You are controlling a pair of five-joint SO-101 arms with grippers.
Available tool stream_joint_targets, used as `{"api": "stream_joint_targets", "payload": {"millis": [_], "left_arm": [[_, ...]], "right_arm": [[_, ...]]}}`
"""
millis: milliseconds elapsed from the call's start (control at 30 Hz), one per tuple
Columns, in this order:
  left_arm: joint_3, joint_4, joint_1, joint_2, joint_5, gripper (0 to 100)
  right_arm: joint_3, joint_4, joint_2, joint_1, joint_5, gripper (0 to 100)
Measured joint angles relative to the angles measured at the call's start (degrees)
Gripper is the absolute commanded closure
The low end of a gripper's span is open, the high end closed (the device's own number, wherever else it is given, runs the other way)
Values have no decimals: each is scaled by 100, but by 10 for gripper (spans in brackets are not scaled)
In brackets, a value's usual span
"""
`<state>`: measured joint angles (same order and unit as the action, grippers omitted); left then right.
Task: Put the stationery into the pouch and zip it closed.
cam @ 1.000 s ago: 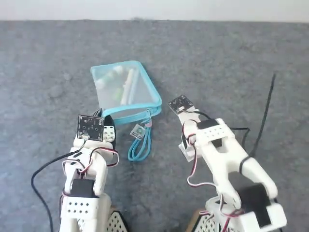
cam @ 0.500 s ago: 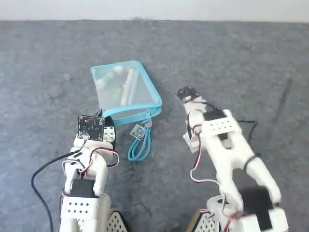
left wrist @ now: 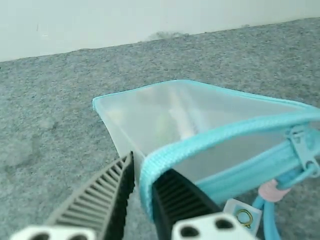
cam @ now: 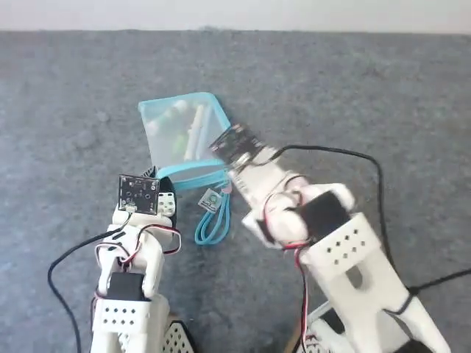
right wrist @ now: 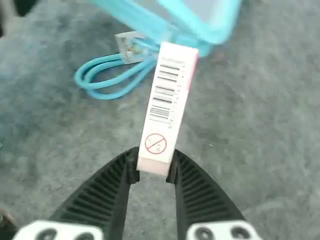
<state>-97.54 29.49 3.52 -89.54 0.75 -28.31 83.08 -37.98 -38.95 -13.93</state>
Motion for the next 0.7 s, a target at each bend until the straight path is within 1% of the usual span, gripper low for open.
{"api": "stream_joint_targets", "payload": {"millis": [100, 267, 467, 700], "left_arm": [[0, 0, 0, 0, 0, 987], [0, 0, 0, 0, 0, 987], [0, 0, 0, 0, 0, 987], [0, 0, 0, 0, 0, 987]], "right_arm": [[0, -44, 132, -316, 0, 961], [457, -229, 1055, -396, 0, 961], [1705, -44, 2593, -422, 0, 961], [3024, 334, 3815, -431, 0, 961]]}}
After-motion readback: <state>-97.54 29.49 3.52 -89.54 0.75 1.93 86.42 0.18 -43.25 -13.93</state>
